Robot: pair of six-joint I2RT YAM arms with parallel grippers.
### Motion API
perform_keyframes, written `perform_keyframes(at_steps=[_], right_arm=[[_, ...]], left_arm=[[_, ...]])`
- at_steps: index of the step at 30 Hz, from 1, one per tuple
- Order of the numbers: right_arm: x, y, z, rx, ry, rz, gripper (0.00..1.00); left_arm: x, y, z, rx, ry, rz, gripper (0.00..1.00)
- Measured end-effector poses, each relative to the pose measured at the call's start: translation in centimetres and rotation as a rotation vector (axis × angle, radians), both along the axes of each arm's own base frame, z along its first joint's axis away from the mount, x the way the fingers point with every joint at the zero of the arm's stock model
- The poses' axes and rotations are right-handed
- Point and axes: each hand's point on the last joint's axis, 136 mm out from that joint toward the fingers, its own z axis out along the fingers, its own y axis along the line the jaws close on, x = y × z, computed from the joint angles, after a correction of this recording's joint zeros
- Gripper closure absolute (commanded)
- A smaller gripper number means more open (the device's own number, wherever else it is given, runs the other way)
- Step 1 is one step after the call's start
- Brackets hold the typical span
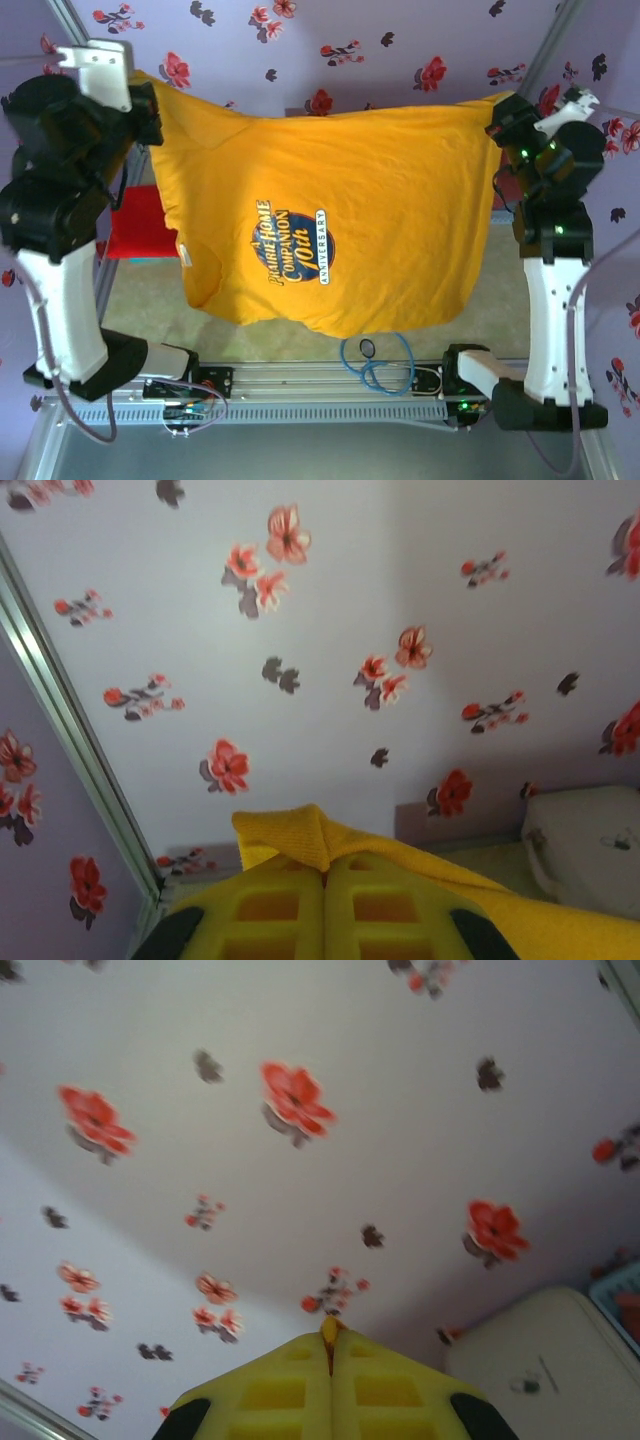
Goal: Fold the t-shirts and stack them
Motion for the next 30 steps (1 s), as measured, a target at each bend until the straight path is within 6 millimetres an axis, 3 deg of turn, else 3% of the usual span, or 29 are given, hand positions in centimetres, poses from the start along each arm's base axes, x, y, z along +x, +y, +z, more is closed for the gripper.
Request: perform_keyframes(at_steps=[4, 7, 9, 13, 20, 24, 30], right_arm=[[2.6, 0.3, -2.7, 0.013, 0.088, 0.019, 1.0], [3.1, 0.4, -3.3, 0.017, 0.105, 0.03, 1.0], [3.0, 0.5, -3.0, 0.017, 0.1, 0.035, 1.0], [2.2, 0.8, -1.2, 0.014, 0.058, 0.049, 1.0], [-2.4, 1.2, 2.5, -0.012, -0.06, 0.065, 1.0], [-6.7, 1.6, 5.0, -0.046, -0.174, 0.079, 1.0], [-12.2, 2.4, 7.2, -0.088, -0.3, 0.11, 1.0]], left_arm=[[3.6, 0.3, -2.2, 0.008, 0.059, 0.014, 1.0], [5.0, 0.5, -3.0, 0.002, 0.079, 0.008, 1.0], [5.2, 0.3, -2.7, -0.006, 0.072, -0.013, 1.0], [4.5, -0.8, -0.1, -0.033, 0.002, -0.092, 1.0], [-0.8, -2.0, 4.3, -0.07, -0.148, -0.219, 1.0], [-5.7, -1.8, 6.6, -0.081, -0.24, -0.262, 1.0], [-13.9, -1.3, 9.9, -0.084, -0.406, -0.324, 1.0]])
